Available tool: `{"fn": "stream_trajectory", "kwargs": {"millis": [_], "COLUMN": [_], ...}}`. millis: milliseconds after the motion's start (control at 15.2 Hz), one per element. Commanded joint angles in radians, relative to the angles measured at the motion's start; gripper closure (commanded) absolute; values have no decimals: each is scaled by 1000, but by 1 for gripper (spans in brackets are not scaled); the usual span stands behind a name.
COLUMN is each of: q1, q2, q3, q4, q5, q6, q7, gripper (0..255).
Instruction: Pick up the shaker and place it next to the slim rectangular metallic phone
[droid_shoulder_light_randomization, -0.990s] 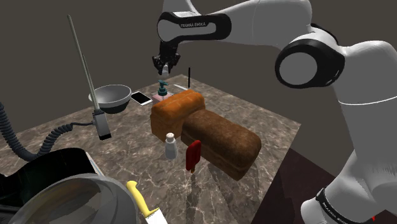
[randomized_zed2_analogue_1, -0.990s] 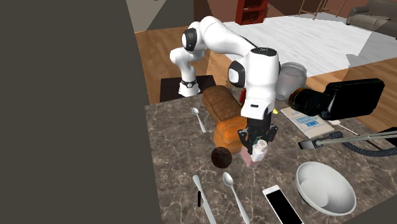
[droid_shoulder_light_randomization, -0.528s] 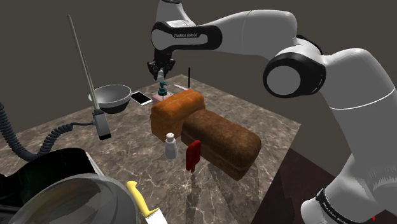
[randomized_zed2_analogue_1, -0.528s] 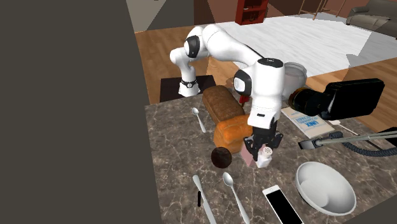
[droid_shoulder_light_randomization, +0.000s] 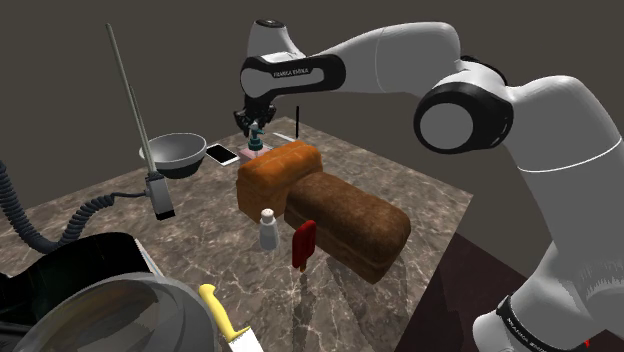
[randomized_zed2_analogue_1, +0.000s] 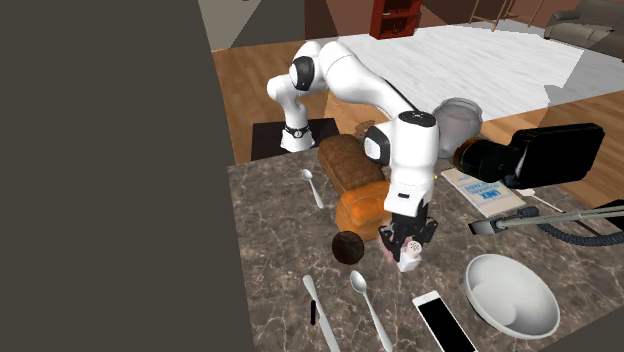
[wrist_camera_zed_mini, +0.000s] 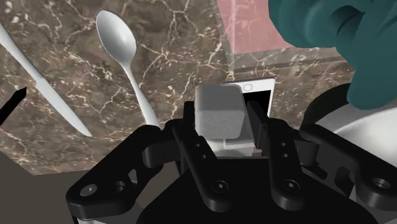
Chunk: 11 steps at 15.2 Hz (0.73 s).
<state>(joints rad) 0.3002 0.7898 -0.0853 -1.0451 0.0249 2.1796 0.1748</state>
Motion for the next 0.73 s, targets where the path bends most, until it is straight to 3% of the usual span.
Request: {"fn": "stream_trajectory", "kwargs": {"millis": [0,660], "q1": [2,3], "q2": [4,39], "q3": [0,2], "q4": [-22,-97], "q5": [0,1], "q6": [26,136], "q7": [2,3], "gripper": [255,255]}}
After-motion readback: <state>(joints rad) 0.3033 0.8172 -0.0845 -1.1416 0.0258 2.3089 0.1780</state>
